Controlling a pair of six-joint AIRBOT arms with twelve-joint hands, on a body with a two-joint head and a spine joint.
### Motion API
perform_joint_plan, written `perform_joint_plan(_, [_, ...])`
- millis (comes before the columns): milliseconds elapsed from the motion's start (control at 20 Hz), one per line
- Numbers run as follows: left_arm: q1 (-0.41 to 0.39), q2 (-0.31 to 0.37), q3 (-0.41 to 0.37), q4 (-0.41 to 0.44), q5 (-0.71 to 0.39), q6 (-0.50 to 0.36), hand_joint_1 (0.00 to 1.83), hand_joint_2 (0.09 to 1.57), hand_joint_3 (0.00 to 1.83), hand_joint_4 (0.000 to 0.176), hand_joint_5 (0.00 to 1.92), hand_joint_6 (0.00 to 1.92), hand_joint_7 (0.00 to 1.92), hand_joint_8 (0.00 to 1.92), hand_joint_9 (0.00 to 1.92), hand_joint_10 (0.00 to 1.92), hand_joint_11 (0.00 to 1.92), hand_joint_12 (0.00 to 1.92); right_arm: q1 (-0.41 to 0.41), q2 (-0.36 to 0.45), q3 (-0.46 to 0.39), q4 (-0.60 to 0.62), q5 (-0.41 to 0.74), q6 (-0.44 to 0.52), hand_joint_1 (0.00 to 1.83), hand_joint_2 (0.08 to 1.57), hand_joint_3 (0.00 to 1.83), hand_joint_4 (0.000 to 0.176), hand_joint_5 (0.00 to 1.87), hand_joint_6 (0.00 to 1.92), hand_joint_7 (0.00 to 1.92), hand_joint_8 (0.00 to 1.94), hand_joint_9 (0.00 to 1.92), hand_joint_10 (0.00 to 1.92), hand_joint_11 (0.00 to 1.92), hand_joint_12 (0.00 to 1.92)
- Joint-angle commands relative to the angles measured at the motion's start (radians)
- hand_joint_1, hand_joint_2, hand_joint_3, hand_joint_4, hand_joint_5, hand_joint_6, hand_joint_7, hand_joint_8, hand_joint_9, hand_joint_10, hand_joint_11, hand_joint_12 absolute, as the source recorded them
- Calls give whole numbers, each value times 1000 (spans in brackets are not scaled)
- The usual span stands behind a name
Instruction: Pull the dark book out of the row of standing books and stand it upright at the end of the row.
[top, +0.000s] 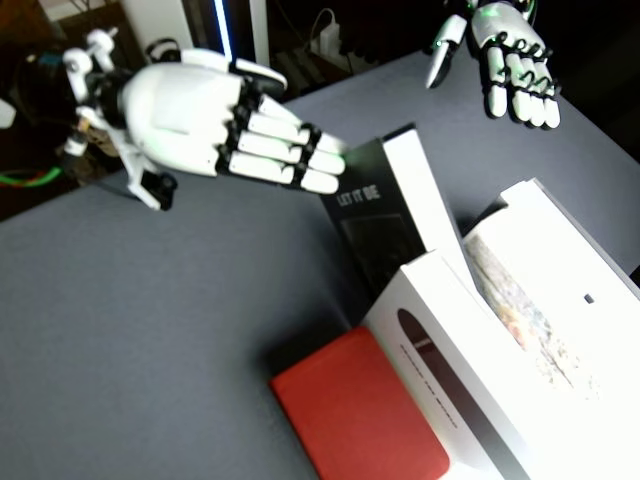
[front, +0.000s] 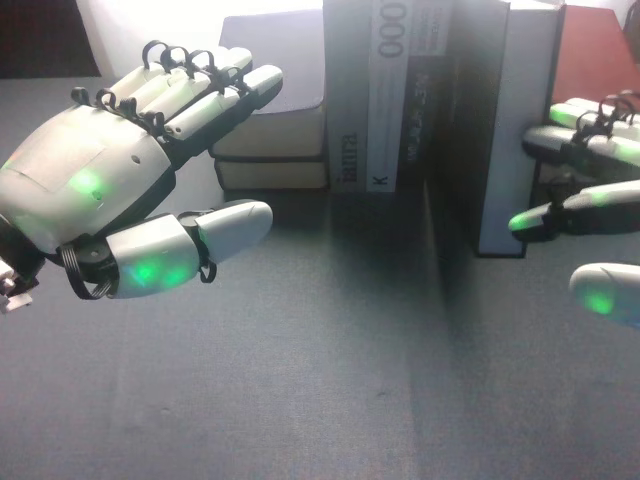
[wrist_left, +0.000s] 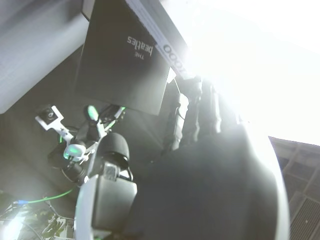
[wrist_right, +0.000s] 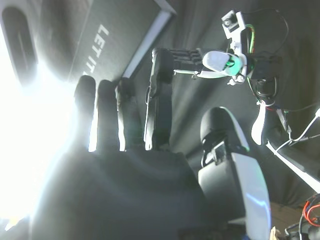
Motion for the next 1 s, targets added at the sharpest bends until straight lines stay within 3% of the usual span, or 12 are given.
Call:
perform_joint_plan(0, [-9,4,-6,0,-135,0,0,1322,0,51,64,7,0,0,0,0,0,0,4,-3,0,16,130,14,0,1332,0,0,700,142,142,40,0,0,0,0])
perform_joint_plan(150, [-9,3,-5,-1,-137,0,0,1326,0,59,52,1,0,0,0,0,0,0,-7,-10,7,15,130,29,0,1329,0,0,630,113,127,29,0,0,0,0])
perform_joint_plan(450, [-9,2,-6,-4,-140,0,0,1351,9,44,68,7,0,0,0,0,0,0,-19,-31,33,31,116,51,0,1308,0,0,544,70,126,19,30,14,29,15])
perform_joint_plan(650, [-7,2,-6,-5,-142,0,0,1350,7,55,56,1,0,0,0,0,0,0,-19,-29,35,25,132,72,0,1298,0,0,515,55,101,5,20,12,24,26])
perform_joint_plan(700, [-6,2,-6,-5,-142,0,0,1355,9,49,61,3,0,0,0,0,0,0,-19,-26,35,22,137,77,0,1294,10,0,525,60,124,16,36,54,4,372])
perform_joint_plan(750, [-6,2,-6,-7,-143,0,0,1356,8,52,64,3,0,0,0,0,0,0,-19,-21,35,15,150,90,0,1288,5,0,540,67,185,12,84,136,0,941])
perform_joint_plan(950, [-1,2,-6,-10,-146,0,0,1350,3,51,70,6,0,0,0,0,0,0,-19,2,21,10,210,95,0,1305,4,0,540,66,210,3,45,236,0,1158])
